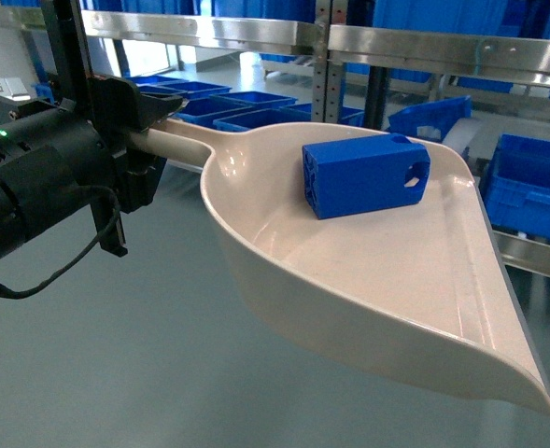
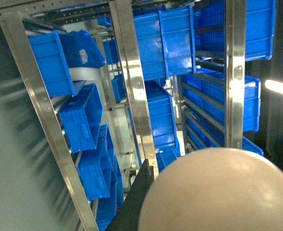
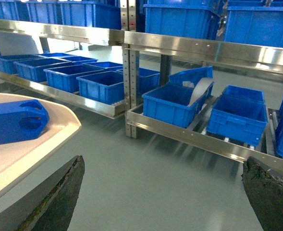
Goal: Place part in tray to right shelf
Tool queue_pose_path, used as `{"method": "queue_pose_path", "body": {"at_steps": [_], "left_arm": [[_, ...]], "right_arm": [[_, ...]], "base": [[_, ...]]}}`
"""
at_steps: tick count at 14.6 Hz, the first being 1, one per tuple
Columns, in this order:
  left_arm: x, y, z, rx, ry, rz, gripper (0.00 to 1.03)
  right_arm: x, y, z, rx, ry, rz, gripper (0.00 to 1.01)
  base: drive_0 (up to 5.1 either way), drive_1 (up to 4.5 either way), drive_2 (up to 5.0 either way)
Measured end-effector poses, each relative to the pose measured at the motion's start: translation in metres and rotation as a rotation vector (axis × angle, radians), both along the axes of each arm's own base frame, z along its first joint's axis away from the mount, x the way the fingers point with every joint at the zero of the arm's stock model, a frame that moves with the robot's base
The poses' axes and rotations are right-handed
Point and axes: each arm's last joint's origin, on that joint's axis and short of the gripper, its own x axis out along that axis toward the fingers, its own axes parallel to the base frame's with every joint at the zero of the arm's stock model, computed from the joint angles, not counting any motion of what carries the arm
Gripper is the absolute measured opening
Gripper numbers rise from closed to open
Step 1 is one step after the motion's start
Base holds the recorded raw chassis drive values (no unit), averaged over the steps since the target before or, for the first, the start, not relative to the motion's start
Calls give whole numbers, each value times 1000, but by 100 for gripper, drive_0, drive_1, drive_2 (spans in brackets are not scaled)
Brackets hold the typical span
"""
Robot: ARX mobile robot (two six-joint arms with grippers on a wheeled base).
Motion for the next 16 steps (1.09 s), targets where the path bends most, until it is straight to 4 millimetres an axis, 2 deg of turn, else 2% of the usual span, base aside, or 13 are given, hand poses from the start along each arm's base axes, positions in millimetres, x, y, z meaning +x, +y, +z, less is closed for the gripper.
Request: {"method": "queue_pose_path", "body": {"at_steps": [16], "left_arm": [[0, -1, 0, 0, 0, -4, 12]], "right_arm": [[0, 0, 0, 0, 0, 0, 98]], "base": [[-164, -164, -164]]}}
